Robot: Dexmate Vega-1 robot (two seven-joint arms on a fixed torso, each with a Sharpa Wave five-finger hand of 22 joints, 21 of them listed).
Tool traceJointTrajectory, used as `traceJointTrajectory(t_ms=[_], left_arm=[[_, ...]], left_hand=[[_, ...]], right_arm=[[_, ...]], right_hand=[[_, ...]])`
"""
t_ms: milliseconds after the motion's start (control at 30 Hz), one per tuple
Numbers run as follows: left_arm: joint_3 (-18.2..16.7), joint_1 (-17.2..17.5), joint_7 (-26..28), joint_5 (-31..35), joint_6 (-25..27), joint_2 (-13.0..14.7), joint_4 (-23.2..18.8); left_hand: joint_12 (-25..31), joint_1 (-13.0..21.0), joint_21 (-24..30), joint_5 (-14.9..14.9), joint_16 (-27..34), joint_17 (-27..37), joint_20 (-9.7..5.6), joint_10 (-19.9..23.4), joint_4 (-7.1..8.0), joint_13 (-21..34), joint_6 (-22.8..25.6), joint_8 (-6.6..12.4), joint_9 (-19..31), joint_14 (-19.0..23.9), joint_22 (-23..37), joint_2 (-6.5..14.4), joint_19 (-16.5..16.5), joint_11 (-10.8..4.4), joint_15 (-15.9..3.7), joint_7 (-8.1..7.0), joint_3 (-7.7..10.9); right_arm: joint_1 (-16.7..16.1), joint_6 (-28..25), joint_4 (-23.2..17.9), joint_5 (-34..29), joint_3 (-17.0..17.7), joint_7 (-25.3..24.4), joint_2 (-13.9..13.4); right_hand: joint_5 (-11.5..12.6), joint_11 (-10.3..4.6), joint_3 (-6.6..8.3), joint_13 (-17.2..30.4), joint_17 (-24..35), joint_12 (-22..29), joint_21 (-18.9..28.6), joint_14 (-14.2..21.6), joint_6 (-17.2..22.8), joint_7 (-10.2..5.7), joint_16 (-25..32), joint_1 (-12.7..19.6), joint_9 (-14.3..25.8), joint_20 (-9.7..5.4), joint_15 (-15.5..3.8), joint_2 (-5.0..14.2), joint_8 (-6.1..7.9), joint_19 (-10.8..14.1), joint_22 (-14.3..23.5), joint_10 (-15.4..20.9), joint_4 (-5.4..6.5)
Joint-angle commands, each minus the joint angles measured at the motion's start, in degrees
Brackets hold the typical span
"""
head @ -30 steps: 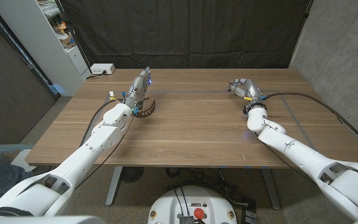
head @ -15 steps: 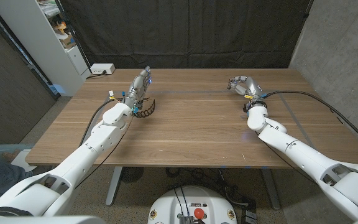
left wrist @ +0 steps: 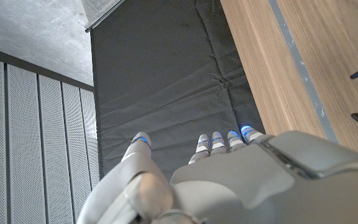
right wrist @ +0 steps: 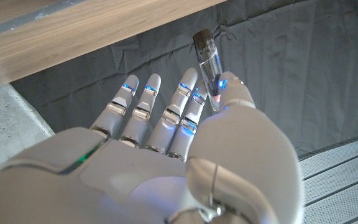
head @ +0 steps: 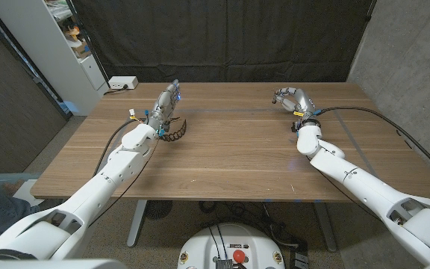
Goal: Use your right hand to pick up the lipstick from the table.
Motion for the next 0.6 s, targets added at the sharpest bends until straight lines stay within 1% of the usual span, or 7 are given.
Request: traceJointTrajectory(t_ms=[33, 367, 600], left_arm=[[-0.3, 0.4, 0.1, -0.3, -0.4, 0.0, 0.0], [-0.3, 0.8, 0.3, -0.3, -0.4, 0.1, -0.6], [-0.3, 0.9, 0.4, -0.3, -0.2, 0.1, -0.9]], left_hand=[[-0.1, 0.1, 0.3, -0.2, 0.1, 0.1, -0.1, 0.0, -0.24, 0.1, 0.2, 0.01, 0.3, -2.1, 0.1, 0.5, -6.6, 0.06, 0.42, 0.02, 0.07], [0.0, 0.1, 0.3, -0.2, 0.1, 0.1, -0.11, 0.0, -0.33, 0.1, 0.2, 0.0, 0.3, -2.1, 0.1, 0.5, -6.6, 0.06, 0.48, 0.03, 0.06], [0.0, 0.2, 0.3, -0.2, 0.1, 0.1, -0.13, 0.0, -0.37, 0.1, 0.2, -0.01, 0.3, -2.1, 0.1, 0.6, -6.6, 0.07, 0.48, 0.05, 0.06]], right_arm=[[-0.2, -1.1, -2.5, -0.8, 0.8, 0.9, -0.9], [-0.6, -2.0, -4.7, -1.5, 1.6, 1.2, -2.1], [-0.5, -2.3, -5.7, -2.2, 1.9, 1.1, -2.3]], right_hand=[[-0.2, -0.12, 0.48, 0.3, 0.1, -0.1, -0.1, 0.6, 0.3, 0.17, 0.0, 0.3, 0.3, -0.35, -3.31, 0.28, -0.02, -0.1, 0.1, 0.1, 0.09], [-0.3, -0.12, 0.52, 0.3, 0.1, -0.2, -0.1, 0.7, 0.4, 0.18, -0.1, 0.3, 0.3, -0.47, -3.14, 0.36, -0.07, -0.2, 0.1, 0.2, 0.14], [-0.4, -0.04, 0.55, 0.3, 0.2, -0.2, -0.1, 0.8, 0.4, 0.23, -0.2, 0.3, 0.3, -0.55, -3.26, 0.45, -0.17, -0.2, 0.1, 0.3, 0.21]])
